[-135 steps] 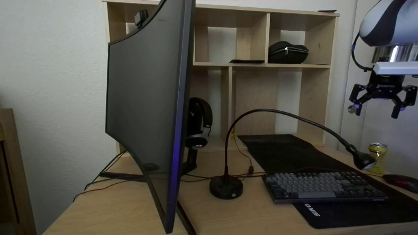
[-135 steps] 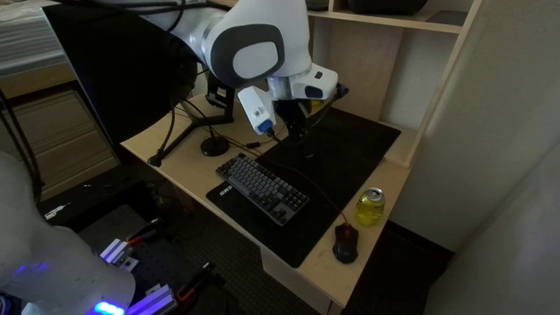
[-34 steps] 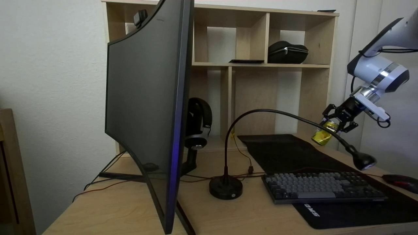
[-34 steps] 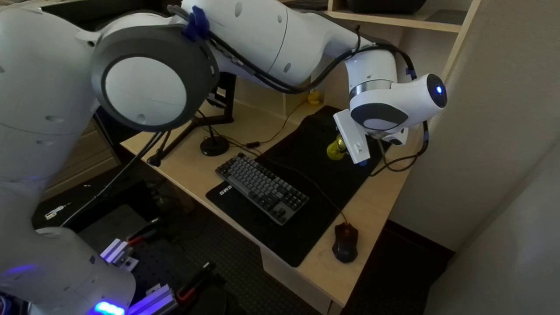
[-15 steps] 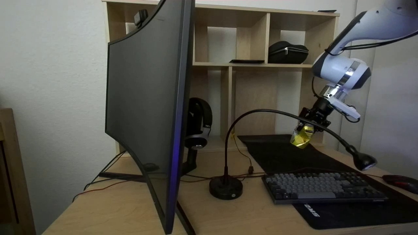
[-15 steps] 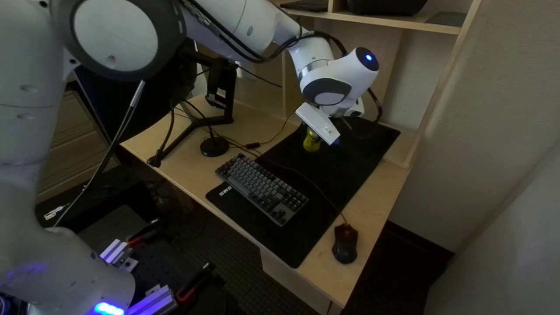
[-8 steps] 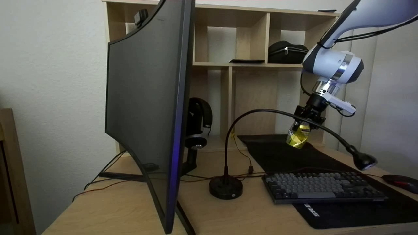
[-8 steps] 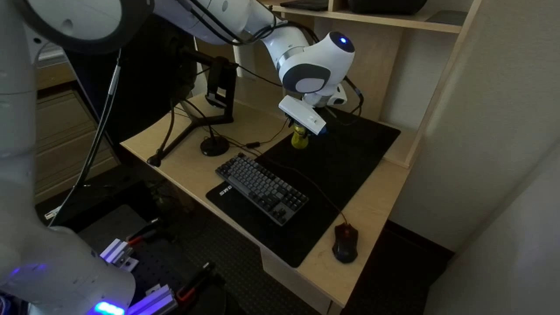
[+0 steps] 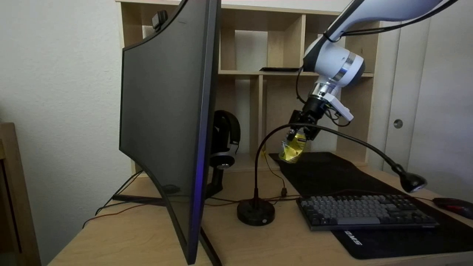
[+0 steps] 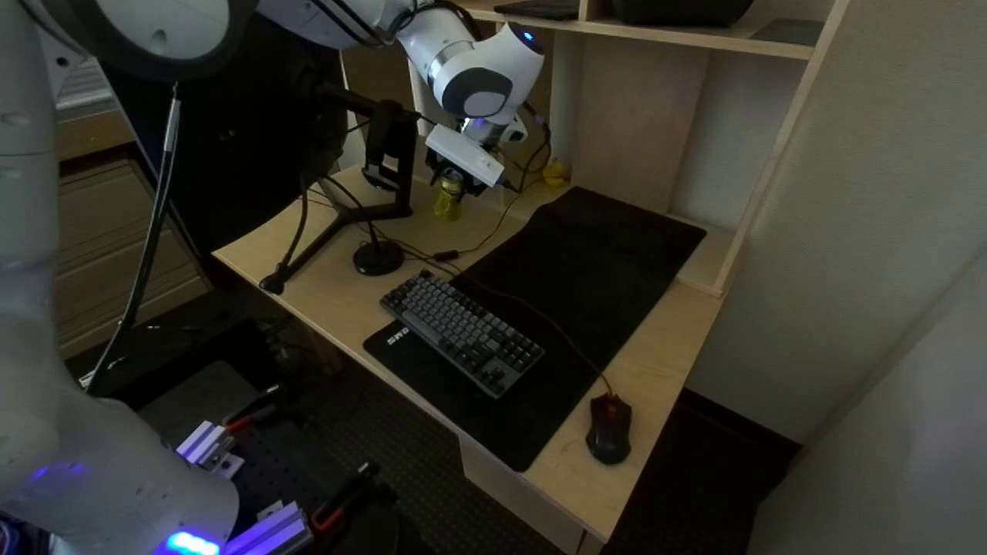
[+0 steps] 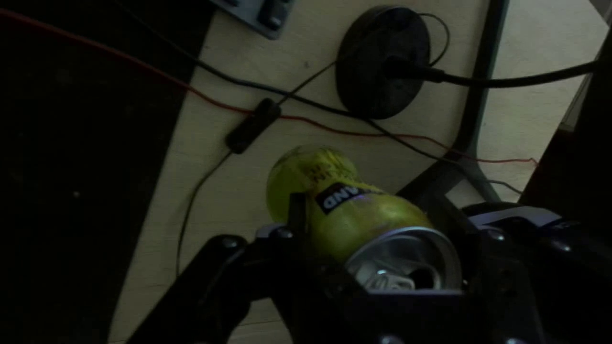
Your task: Move the yellow can to the left
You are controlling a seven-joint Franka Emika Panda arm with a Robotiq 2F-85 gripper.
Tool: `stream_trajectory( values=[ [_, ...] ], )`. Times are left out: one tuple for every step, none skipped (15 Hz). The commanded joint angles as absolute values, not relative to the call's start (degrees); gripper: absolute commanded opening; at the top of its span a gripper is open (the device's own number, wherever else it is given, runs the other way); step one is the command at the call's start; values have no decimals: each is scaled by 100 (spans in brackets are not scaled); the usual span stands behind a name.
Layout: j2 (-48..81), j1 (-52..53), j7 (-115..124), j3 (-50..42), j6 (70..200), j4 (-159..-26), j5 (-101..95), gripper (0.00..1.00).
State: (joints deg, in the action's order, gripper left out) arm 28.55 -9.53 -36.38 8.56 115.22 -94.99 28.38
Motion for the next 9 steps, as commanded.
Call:
stream_trajectory(
  values=[
    [2857,-845,-3568,845,11422,-9411,2846,64],
    [2860,-803,-3531,853,11396,-9368,2843,64],
    [2867,-802,-3528,852,11387,-9351,2842,64],
    [2945,-763,-3479,783,11544,-9335,2717,39],
    [3029,-651,-3528,764,11777,-9330,2543,39],
    [3074,-520,-3625,800,12022,-9364,2364,39],
    [3123,-444,-3712,878,12202,-9387,2280,39],
    [3194,-350,-3738,936,12404,-9386,2187,39],
    [3320,-215,-3711,976,12610,-9342,2046,39]
  ],
)
